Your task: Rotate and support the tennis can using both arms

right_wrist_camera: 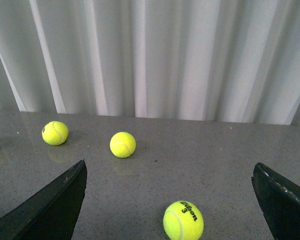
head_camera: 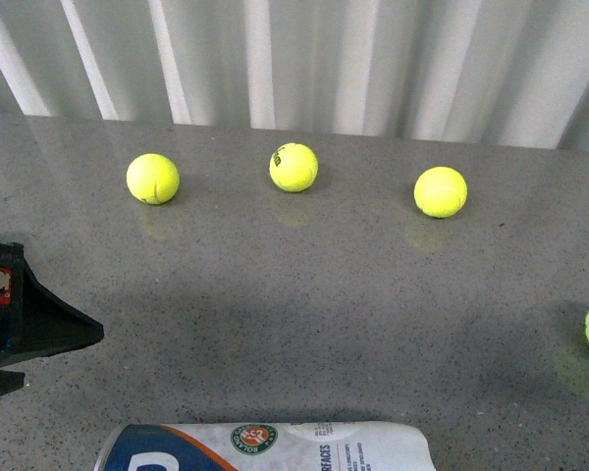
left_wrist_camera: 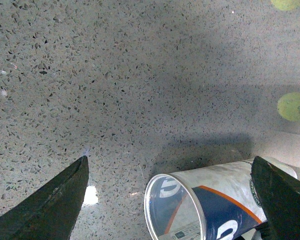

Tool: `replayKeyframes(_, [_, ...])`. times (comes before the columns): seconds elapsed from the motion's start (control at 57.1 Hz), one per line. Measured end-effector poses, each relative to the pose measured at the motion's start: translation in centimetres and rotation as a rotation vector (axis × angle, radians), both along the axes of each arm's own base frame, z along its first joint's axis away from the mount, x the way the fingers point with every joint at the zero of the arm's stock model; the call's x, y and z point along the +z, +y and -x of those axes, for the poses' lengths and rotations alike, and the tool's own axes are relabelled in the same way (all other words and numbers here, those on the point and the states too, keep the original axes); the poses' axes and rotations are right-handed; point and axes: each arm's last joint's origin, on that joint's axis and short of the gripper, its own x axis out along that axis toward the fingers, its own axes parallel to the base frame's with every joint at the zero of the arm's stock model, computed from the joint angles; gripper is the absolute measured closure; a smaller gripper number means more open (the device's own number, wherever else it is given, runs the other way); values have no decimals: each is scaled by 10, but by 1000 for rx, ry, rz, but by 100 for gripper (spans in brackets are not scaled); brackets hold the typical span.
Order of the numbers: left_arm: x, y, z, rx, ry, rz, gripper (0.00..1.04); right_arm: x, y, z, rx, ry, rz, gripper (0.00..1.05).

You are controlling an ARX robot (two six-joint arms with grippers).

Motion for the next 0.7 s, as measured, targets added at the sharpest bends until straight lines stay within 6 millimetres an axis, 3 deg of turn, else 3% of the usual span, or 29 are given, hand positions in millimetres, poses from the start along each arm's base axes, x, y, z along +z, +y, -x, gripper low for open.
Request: replayKeyframes(0.7, [-1,-1,2,-20,-6,-12,7,0,0,0,0,0,0,7])
